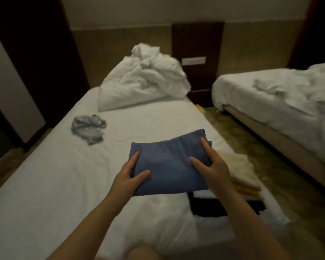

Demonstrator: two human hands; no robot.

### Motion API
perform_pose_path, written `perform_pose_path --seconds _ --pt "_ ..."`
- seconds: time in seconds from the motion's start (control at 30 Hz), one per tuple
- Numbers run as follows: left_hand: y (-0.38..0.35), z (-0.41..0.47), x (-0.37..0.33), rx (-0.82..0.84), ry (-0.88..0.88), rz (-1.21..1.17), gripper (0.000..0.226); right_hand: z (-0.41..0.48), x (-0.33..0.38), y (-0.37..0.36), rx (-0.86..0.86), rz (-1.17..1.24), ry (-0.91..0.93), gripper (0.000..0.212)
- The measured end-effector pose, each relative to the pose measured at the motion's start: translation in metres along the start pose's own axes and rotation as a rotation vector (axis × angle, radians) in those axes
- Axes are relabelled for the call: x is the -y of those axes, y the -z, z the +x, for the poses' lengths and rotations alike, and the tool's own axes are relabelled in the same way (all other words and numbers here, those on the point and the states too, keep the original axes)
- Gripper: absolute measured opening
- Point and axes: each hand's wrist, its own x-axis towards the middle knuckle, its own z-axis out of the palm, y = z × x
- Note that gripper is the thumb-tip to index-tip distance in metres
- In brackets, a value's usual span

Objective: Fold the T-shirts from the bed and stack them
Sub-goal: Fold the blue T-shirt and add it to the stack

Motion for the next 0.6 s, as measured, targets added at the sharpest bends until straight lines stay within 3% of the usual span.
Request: perform_pose_path --seconds 0.13,0.3,0.4,0.6 --pt "-0.07 0.014 -0.054 0.108 -0.105 0.083 0.084 0.023 -0.009 0.091 -0.065 -0.074 -0.024 0.071" --pt "-0.145 0.043 -0.084 0.174 -0.153 0.182 0.08 0.042 -0.04 0.159 -0.082 -0.19 -0.148 0.073" --pt "-0.167 0.068 -0.083 0.2 -0.13 0.209 0.079 0.058 -0.065 0.169 -0.024 -0.286 -0.214 0.076" --pt "-0.191 0.113 -0.05 0.263 0.034 0.295 0.081 0.091 -0.123 0.147 0.072 -0.224 -0.386 0.076"
